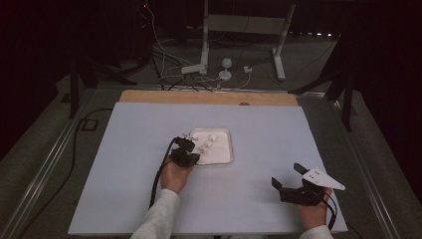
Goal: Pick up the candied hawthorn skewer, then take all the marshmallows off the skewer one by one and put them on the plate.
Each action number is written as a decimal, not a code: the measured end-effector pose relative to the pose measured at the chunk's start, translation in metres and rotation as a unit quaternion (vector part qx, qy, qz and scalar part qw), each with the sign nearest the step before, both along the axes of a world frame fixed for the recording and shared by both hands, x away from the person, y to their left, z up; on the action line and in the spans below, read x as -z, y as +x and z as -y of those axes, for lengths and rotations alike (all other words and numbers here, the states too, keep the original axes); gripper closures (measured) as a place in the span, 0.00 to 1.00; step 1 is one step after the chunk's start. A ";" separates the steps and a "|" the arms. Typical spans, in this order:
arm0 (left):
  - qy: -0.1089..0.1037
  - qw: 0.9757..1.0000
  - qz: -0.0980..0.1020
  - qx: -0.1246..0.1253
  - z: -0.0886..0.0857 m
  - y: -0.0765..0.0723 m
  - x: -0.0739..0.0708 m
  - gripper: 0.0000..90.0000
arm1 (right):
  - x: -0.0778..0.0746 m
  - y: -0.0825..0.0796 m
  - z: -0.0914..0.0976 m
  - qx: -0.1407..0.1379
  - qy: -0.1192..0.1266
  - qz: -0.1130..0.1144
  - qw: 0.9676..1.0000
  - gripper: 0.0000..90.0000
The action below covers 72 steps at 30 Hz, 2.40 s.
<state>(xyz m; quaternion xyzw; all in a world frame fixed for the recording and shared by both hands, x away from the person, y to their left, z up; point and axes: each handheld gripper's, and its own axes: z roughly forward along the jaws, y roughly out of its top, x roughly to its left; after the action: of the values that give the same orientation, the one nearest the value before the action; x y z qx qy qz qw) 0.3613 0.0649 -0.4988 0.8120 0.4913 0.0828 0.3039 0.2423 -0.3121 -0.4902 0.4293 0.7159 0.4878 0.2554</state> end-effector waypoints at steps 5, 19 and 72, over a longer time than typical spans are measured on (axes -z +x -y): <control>-0.021 1.000 0.020 0.008 -0.007 -0.007 -0.006 1.00 | 0.000 0.000 0.001 0.000 0.006 -0.001 1.000 0.00; -0.065 0.995 0.070 0.011 -0.032 -0.025 -0.015 1.00 | -0.002 0.002 -0.002 -0.001 0.018 -0.003 1.000 0.00; -0.150 0.957 0.200 0.147 -0.047 -0.070 -0.032 1.00 | -0.075 0.087 -0.107 -0.139 0.085 -0.038 0.986 0.07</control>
<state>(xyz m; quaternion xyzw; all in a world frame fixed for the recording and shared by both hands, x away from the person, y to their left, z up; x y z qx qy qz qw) 0.2913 0.1123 -0.4670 0.7874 0.3022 0.1230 0.5230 0.3290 -0.2048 -0.4149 0.3638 0.7338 0.5609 0.1207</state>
